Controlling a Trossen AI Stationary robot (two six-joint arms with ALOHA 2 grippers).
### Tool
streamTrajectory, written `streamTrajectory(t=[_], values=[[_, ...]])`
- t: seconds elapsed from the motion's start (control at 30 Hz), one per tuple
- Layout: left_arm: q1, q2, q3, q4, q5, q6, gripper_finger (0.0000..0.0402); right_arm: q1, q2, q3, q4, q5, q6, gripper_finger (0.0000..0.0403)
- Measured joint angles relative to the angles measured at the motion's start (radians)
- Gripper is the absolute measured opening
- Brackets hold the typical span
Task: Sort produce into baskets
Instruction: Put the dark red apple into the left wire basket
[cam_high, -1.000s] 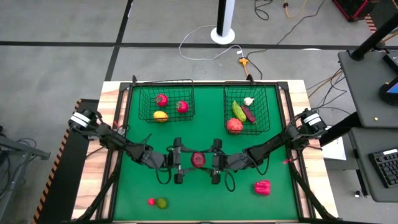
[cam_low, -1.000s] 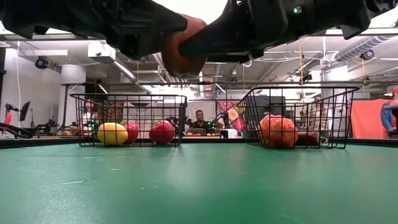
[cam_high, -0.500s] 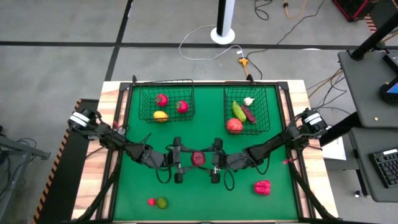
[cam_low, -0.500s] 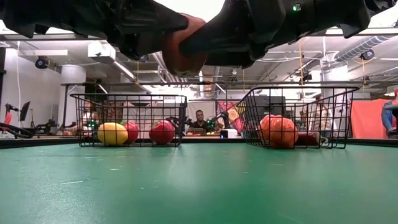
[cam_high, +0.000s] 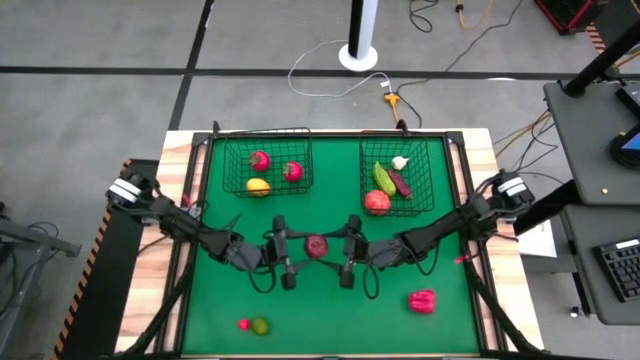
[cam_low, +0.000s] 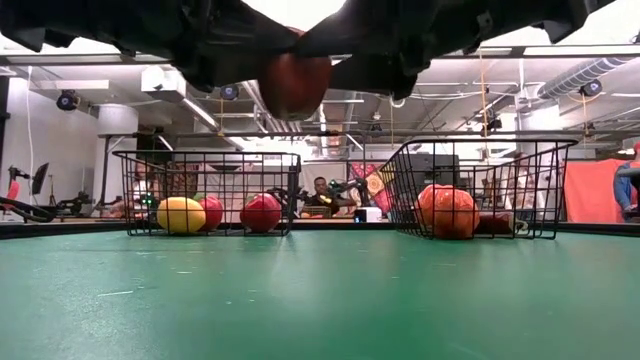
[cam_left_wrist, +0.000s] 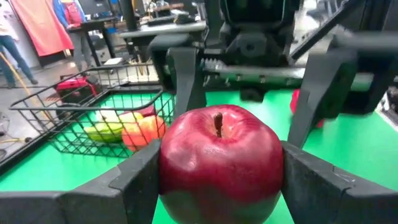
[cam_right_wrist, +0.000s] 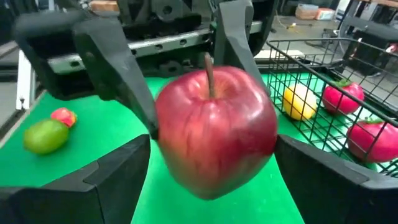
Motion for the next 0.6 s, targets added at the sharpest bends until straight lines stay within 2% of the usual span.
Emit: streamTrajectory(t=[0.2, 0.33, 0.47, 0.6], values=[[0.005, -0.083, 0.0, -0.042, -0.032, 0.019, 0.0255, -0.004, -0.041, 0.0, -0.097, -0.005, 0.059, 0.0329], [0.009, -0.153, 0.006, -0.087, -0.103, 0.061, 0.0255, -0.004, -0.073, 0.0, -0.111, 0.09, 0.06, 0.033], [0.037, -0.266, 0.044, -0.283, -0.233, 0.108, 0.0255, -0.01, -0.108, 0.0, -0.117, 0.133, 0.061, 0.0331], [0.138, -0.373, 0.115, -0.603, -0.256, 0.093, 0.0255, -0.016, -0.144, 0.0, -0.144, 0.13, 0.076, 0.0331]])
